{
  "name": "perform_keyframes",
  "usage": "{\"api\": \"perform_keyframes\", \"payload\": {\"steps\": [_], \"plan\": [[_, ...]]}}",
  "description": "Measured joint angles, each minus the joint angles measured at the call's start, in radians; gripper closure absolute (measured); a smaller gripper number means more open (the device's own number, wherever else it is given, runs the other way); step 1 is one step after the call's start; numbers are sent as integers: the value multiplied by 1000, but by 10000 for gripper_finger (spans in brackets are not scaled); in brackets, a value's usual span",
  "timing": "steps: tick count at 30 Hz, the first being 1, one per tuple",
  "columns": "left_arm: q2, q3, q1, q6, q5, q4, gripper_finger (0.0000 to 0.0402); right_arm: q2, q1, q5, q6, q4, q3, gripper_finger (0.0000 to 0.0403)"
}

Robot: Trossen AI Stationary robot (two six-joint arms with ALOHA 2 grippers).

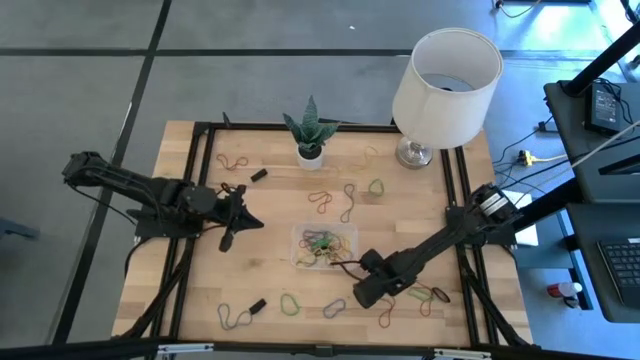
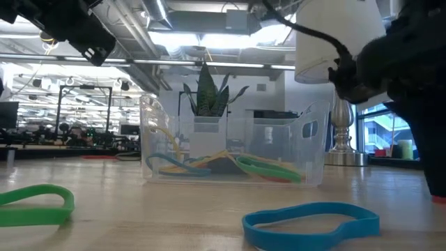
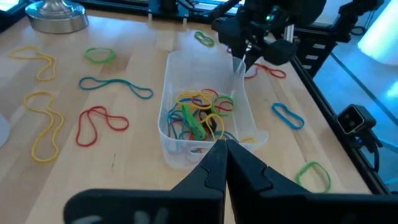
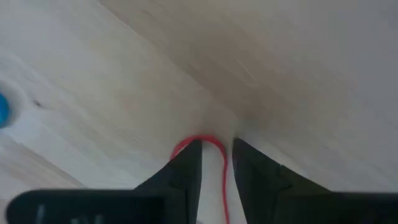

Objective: Pick and place rubber bands into bin
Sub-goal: Put the red rubber band into the transparent bin

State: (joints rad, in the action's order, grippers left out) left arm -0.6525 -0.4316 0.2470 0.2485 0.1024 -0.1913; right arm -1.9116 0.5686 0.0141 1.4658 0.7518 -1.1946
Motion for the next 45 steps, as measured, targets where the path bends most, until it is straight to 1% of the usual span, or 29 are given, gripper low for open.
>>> {"api": "perform_keyframes", "payload": {"steps": [3,6,8,11,13,15,17,18,21,23,28,32,35,38,40,45], "plan": [[-1,0,0,0,0,-4,399,-20,0,-21,0,4,-5,311],[-1,0,0,1,-4,-4,401,-40,3,-28,0,12,-6,324],[-1,0,0,1,-12,-3,400,-45,9,-27,0,16,-6,345],[-1,0,0,1,-15,-4,399,-47,14,-27,18,22,-6,390],[-1,0,0,1,-15,-4,400,-52,19,-22,34,49,-27,394],[-1,0,0,1,-15,-3,401,-58,27,-16,48,109,-66,396],[-1,0,0,0,-15,-4,400,-68,37,-24,49,213,-118,400],[-1,0,0,0,-15,-4,399,-68,44,-16,49,274,-149,400],[-1,0,0,-33,-15,-4,399,-60,56,-1,53,380,-264,401],[-1,0,0,-61,-16,-3,400,-62,60,47,60,487,-331,401],[-1,0,0,-80,-12,8,398,-60,66,212,124,658,-526,401],[-1,0,0,-79,-13,8,400,-60,61,399,125,731,-667,402],[-1,0,0,-79,-14,8,401,-58,46,507,117,762,-752,402],[-1,0,0,-79,-15,8,398,-58,24,605,53,769,-809,403],[-1,0,0,-79,-15,8,398,-58,0,643,2,756,-832,403],[-1,0,0,-79,-15,8,400,-58,-77,650,-149,676,-840,403]]}}
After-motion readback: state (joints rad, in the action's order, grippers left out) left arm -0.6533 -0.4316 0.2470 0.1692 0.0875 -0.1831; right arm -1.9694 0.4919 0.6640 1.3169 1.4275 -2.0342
